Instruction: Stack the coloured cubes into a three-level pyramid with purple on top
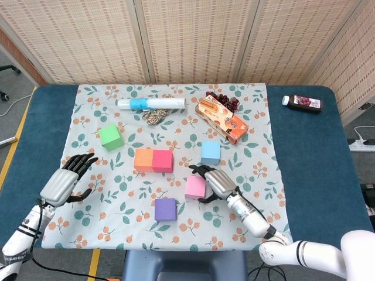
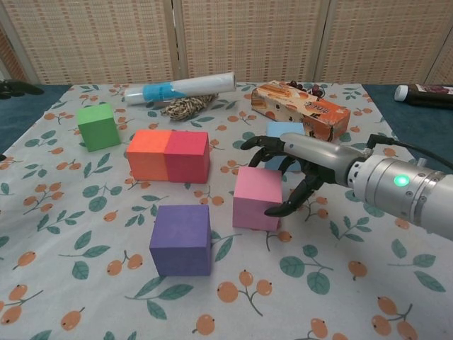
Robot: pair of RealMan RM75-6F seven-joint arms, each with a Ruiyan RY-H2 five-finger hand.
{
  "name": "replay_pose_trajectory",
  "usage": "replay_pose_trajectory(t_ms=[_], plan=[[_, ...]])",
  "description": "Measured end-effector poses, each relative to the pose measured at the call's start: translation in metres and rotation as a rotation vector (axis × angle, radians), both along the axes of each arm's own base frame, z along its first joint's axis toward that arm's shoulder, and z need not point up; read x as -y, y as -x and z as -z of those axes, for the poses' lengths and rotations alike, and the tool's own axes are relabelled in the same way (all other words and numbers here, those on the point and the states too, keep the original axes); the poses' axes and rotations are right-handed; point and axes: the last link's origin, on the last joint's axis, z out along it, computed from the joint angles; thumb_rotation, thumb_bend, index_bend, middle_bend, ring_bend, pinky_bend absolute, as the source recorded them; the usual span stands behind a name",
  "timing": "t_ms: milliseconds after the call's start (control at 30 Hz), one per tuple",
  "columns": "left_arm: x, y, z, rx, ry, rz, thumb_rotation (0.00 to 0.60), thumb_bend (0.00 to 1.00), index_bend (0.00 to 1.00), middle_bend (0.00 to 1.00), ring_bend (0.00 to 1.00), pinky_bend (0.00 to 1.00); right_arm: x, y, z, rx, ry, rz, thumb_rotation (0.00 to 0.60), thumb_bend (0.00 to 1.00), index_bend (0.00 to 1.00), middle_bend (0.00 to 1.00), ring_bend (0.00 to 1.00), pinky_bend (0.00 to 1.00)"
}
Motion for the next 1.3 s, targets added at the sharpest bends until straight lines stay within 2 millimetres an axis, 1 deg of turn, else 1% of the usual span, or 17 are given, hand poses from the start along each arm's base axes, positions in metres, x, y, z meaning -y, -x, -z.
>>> replay_pose_trajectory(t_ms=[100, 233, 267, 367, 433, 600, 800, 867, 1033, 1300], plan=[[0.000, 0.001, 0.000, 0.009, 0.002, -0.002, 0.600, 0.35, 0.04, 0.00, 0.00, 0.09, 0.001, -0.001, 0.003, -0.004, 0.013, -0.004, 0.600, 0.00, 0.18, 0.25, 0.18, 0.30], [-0.001, 0.002, -0.001, 0.020, 0.010, -0.003, 0.600, 0.35, 0.04, 0.00, 0.00, 0.10, 0.006, -0.002, 0.004, -0.005, 0.047, -0.018, 0.600, 0.09, 0.32, 0.33, 0.26, 0.32], [-0.001, 0.003, -0.001, 0.021, 0.011, -0.003, 0.600, 0.35, 0.04, 0.00, 0.00, 0.10, 0.008, -0.002, 0.004, -0.005, 0.054, -0.025, 0.600, 0.10, 0.35, 0.34, 0.27, 0.32], [-0.002, 0.004, -0.003, 0.022, 0.009, -0.003, 0.600, 0.35, 0.04, 0.00, 0.00, 0.10, 0.012, -0.007, 0.000, 0.002, 0.073, -0.058, 0.600, 0.10, 0.40, 0.36, 0.28, 0.31], [-0.002, 0.004, -0.004, 0.020, 0.006, -0.001, 0.600, 0.35, 0.04, 0.00, 0.00, 0.10, 0.017, -0.012, -0.005, 0.013, 0.078, -0.081, 0.600, 0.10, 0.41, 0.36, 0.28, 0.31], [-0.001, 0.003, -0.006, 0.024, 0.001, -0.001, 0.600, 0.35, 0.04, 0.00, 0.00, 0.10, 0.035, -0.029, -0.024, 0.019, 0.102, -0.169, 0.600, 0.10, 0.42, 0.36, 0.28, 0.30], [0.000, 0.002, -0.008, 0.017, 0.004, -0.003, 0.600, 0.35, 0.04, 0.00, 0.00, 0.10, 0.049, -0.040, -0.040, -0.043, 0.117, -0.241, 0.600, 0.10, 0.41, 0.36, 0.27, 0.21], [0.000, 0.002, -0.008, 0.016, 0.004, -0.005, 0.600, 0.35, 0.04, 0.00, 0.00, 0.10, 0.053, -0.044, -0.041, -0.066, 0.115, -0.257, 0.600, 0.10, 0.41, 0.36, 0.25, 0.17], [-0.001, 0.000, -0.009, 0.016, 0.002, -0.009, 0.600, 0.34, 0.03, 0.00, 0.00, 0.10, 0.068, -0.055, -0.048, -0.109, 0.125, -0.285, 0.600, 0.10, 0.41, 0.36, 0.21, 0.11], [-0.002, -0.001, -0.008, 0.011, 0.006, -0.013, 0.600, 0.35, 0.03, 0.00, 0.00, 0.10, 0.085, -0.053, -0.050, -0.104, 0.128, -0.238, 0.600, 0.10, 0.39, 0.36, 0.19, 0.08]])
